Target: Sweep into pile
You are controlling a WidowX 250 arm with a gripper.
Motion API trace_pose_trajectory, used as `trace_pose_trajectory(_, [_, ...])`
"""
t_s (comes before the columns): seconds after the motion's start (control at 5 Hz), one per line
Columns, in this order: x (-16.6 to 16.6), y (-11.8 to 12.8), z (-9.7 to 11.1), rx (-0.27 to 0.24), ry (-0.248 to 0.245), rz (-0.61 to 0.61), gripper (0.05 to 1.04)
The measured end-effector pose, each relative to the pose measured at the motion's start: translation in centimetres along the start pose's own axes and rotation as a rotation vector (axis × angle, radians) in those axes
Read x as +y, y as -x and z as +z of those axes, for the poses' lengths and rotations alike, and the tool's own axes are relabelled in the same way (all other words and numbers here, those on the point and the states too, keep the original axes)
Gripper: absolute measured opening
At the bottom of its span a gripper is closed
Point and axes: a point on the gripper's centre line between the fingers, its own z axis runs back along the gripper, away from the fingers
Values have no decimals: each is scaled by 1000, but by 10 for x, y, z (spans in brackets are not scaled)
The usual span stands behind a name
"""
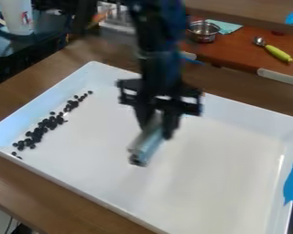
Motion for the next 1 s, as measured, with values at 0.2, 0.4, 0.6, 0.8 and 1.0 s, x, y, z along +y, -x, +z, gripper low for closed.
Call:
trace_pose_trajectory(0.2, [-41,1,-15,-12,-26,-7,376])
trace_pose_trajectory(0.4, [-63,1,-35,-48,-64,-13,377])
trace_pose_trajectory(0.6, [-72,-4,-64,-112,-124,-35,424])
trace_pose_trajectory(0.8, [-72,-11,-68,-158,-174,-84,719])
trace_pose_trajectory(1.0, [-68,-7,-52,-91,-190,-167,980])
